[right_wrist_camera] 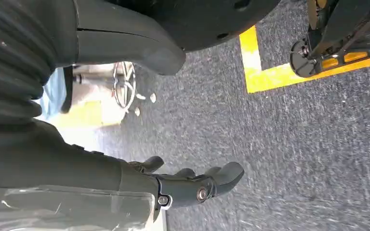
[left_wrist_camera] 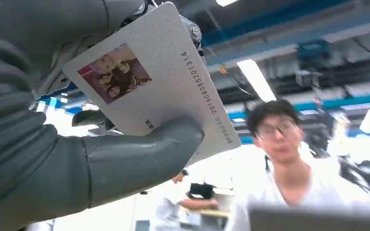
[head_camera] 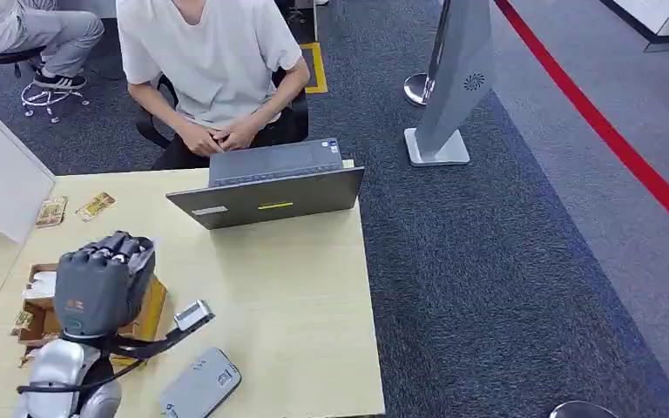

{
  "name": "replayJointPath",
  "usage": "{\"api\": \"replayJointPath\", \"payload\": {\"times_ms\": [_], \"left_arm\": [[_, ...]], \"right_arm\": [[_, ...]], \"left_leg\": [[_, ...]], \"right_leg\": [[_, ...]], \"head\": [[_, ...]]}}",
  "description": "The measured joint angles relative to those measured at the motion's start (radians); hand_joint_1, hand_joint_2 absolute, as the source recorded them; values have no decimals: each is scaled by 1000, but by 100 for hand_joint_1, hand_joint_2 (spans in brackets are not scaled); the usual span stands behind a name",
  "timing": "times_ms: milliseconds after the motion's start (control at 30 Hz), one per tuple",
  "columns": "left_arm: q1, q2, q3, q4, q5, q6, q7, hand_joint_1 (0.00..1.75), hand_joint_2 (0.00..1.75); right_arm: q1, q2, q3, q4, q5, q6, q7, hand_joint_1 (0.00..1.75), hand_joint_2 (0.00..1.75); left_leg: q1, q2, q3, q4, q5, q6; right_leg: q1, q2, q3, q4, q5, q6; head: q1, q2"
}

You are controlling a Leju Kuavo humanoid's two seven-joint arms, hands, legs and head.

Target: Pass the card to the sensor for recognition and then transmit it.

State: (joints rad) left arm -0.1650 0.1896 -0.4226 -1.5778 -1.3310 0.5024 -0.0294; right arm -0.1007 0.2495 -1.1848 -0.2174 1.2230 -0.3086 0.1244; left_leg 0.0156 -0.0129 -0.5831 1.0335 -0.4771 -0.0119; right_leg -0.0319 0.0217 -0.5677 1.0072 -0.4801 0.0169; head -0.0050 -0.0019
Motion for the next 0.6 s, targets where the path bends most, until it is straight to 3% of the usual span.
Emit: {"api": "replayJointPath", "payload": {"times_ms": [600], "left_arm": [[-61,-35,62,47,1,9,-14,175,175]], "right_arm": [[1,0,32,0,1,0,0,0,175]], "left_leg": [[0,0,-1,0,0,0]], "right_leg": [[0,0,-1,0,0,0]], "head": [[0,0]]}}
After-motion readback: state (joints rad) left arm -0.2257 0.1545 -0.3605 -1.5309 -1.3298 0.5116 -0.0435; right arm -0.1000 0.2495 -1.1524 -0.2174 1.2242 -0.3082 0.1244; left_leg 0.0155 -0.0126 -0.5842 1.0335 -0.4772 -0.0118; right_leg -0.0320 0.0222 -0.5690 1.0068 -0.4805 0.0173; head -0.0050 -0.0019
